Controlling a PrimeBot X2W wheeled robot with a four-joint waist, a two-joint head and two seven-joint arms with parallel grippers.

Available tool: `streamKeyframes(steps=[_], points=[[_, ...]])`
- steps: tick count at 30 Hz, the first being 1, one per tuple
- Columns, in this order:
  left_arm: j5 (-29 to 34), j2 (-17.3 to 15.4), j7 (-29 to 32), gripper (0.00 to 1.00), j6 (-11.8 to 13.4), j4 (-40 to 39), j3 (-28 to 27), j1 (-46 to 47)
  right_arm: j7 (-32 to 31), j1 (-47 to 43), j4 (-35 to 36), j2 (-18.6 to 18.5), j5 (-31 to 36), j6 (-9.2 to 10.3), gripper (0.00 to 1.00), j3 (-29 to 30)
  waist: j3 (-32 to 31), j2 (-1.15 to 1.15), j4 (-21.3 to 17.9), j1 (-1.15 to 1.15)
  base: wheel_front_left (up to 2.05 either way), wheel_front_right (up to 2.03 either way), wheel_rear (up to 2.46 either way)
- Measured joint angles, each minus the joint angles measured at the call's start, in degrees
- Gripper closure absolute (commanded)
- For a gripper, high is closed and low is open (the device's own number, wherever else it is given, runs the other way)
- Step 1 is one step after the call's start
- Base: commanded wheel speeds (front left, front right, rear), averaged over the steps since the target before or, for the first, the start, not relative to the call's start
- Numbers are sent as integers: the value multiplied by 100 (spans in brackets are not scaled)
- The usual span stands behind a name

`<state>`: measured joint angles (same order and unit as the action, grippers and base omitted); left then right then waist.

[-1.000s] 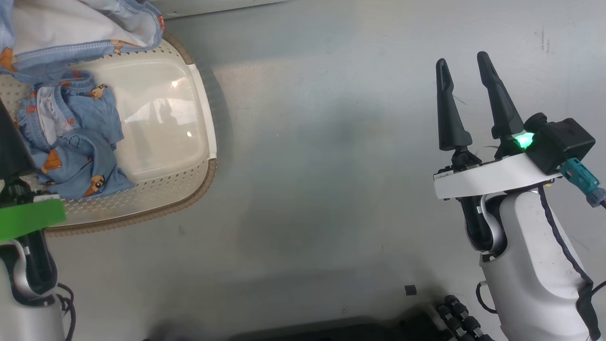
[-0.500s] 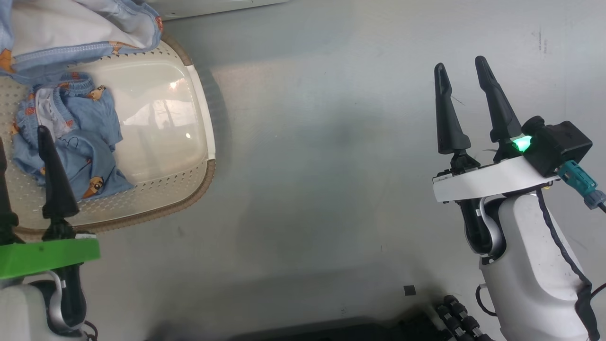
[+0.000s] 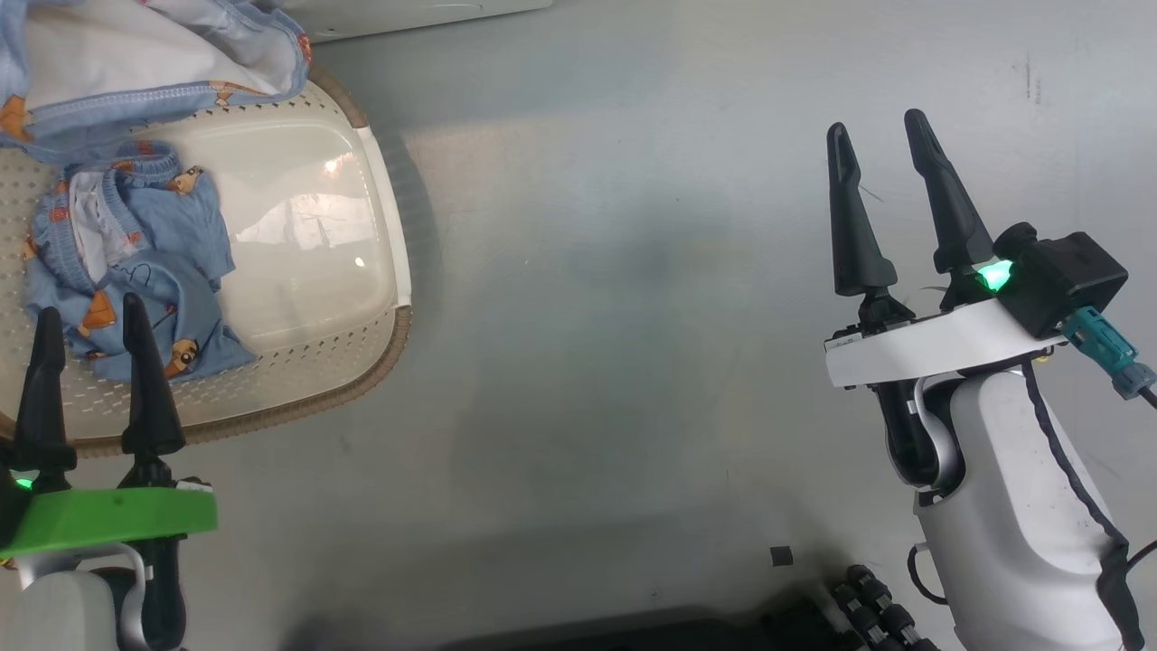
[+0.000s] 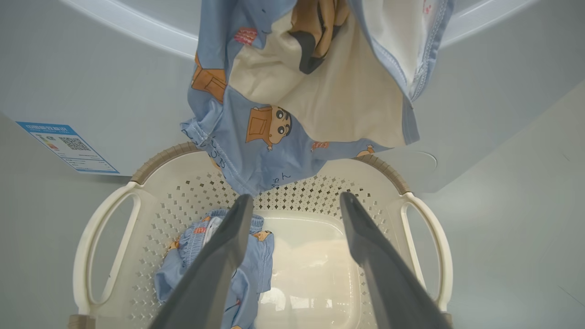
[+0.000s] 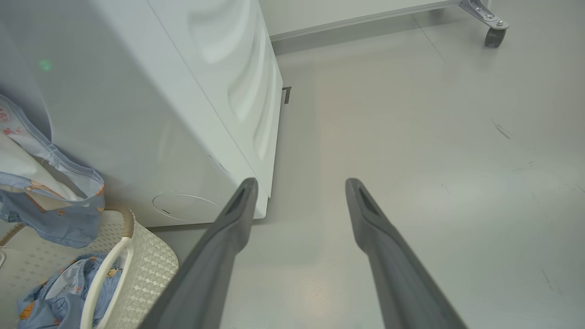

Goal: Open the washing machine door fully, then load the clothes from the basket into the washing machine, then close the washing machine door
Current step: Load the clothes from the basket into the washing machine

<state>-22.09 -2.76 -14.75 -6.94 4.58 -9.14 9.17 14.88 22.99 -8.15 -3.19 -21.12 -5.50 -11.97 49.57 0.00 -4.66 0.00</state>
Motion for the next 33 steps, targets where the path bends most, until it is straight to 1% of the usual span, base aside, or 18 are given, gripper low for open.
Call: streamKeyframes(steps=[11,15,22,33], points=[[3,9,0,0,-25,18,10,25,0,-1,-1,0,0,-43,0,0,-9,0,9,0,0,0,0],[4,19,0,0,-25,77,156,136,0,-1,-1,0,-1,-48,0,-25,-3,0,4,0,0,0,0],[19,25,0,0,-26,204,357,697,0,-1,0,1,-2,-48,0,-29,25,0,-29,0,0,0,0],[47,35,0,0,-26,651,404,1452,0,-1,1,0,-35,-48,0,-103,82,0,-112,0,0,0,0]])
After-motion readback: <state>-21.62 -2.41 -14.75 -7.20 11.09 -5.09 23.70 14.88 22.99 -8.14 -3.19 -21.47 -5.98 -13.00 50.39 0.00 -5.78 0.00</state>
